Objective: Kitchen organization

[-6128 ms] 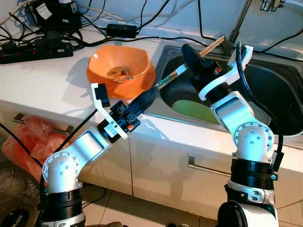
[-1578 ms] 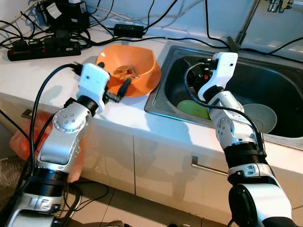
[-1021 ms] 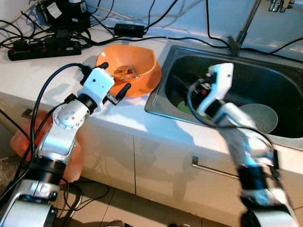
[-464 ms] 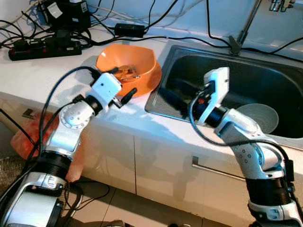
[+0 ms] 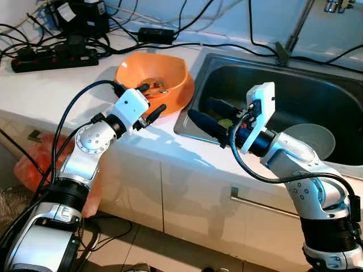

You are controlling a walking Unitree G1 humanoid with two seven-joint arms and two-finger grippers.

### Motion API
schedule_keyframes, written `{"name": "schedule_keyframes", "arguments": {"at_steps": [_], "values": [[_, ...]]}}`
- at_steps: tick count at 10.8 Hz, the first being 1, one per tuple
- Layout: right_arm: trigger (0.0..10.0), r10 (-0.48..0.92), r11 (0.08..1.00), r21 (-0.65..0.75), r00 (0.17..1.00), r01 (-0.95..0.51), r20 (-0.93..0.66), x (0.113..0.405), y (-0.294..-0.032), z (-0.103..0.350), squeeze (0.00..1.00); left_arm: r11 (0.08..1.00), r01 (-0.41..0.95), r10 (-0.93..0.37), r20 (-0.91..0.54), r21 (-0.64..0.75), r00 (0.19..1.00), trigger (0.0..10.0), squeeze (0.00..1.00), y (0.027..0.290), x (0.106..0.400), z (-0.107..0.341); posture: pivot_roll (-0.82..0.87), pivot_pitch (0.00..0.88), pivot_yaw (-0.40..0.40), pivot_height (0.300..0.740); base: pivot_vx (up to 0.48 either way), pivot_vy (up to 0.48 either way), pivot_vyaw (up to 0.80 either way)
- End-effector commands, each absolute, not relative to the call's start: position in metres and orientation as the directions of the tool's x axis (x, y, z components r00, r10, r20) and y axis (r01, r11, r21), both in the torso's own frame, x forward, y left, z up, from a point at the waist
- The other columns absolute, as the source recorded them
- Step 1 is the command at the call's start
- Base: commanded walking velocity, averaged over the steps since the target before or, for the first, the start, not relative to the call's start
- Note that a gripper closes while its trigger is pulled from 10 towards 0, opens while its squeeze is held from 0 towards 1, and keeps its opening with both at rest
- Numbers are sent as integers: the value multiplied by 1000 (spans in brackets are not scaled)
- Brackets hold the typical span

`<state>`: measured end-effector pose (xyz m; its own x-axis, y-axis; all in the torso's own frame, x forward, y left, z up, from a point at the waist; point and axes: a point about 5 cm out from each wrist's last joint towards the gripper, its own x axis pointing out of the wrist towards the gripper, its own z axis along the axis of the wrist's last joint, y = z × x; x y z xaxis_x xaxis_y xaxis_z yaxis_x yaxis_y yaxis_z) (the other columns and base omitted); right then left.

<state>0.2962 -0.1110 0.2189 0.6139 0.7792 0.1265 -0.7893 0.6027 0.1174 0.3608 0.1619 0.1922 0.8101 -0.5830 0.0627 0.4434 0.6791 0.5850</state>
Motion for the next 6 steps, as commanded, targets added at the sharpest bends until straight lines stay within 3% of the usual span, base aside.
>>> {"name": "schedule_keyframes", "arguments": {"at_steps": [1,6], "values": [[10000,788,591,114,602,-799,129,293,-109,221,0,668,442,-593,70,599,802,0,0,161,362,196,130,76,5,740,0,0,0],[10000,785,594,120,606,-796,128,293,-106,218,0,651,430,-597,72,626,799,0,0,163,365,199,128,69,11,740,0,0,0]]}}
